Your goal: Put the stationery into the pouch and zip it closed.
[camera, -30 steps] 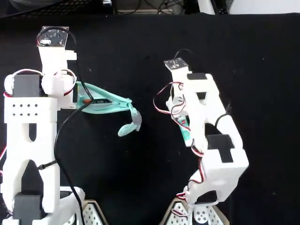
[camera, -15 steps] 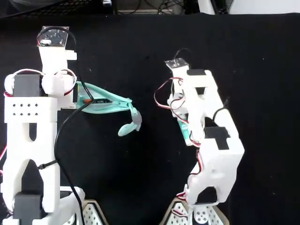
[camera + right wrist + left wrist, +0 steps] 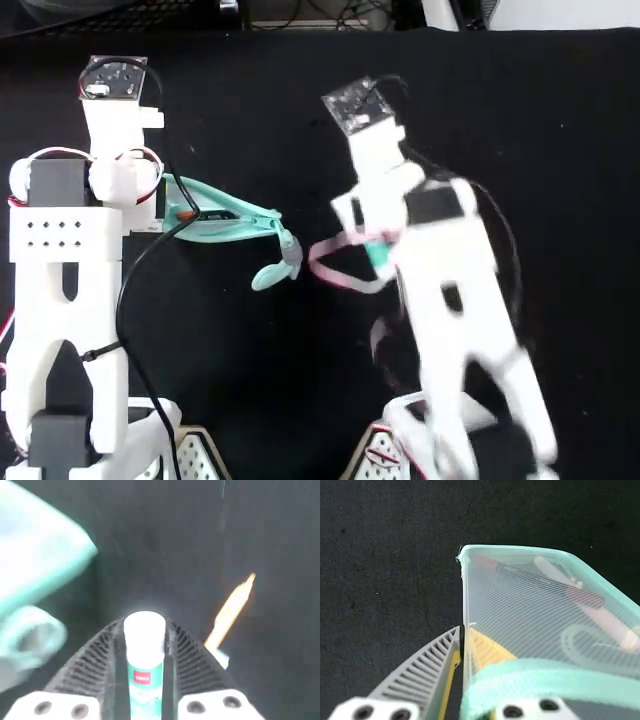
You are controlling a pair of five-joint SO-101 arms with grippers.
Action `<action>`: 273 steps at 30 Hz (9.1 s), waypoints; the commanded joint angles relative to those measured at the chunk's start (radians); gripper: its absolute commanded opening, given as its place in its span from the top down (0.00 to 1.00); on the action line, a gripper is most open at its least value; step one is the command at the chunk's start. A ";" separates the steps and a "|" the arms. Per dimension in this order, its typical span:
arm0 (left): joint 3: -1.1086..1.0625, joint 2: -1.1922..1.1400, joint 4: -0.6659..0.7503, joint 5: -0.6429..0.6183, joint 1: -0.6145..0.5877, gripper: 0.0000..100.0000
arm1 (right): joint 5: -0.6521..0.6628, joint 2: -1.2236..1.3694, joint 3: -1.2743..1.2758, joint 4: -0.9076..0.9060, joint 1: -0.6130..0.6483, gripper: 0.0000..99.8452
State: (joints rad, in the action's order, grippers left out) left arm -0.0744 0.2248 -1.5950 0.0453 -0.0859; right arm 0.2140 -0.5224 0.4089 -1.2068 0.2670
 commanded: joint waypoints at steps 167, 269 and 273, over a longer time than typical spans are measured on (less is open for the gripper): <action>-0.090 -0.031 0.032 -0.009 -0.002 0.97 | -0.143 1.501 -1.322 -0.419 -0.298 0.99; -0.090 -0.031 0.031 -0.009 -0.004 0.97 | 0.031 -0.604 0.059 0.336 0.443 0.79; -0.090 -0.031 0.031 -0.009 -0.004 0.97 | 0.021 -0.604 -0.019 0.273 0.218 0.79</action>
State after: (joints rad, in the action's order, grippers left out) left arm -0.0944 0.2263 -1.5766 0.0361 -0.0859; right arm 0.2371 -1.1040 0.4687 -0.9030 0.6414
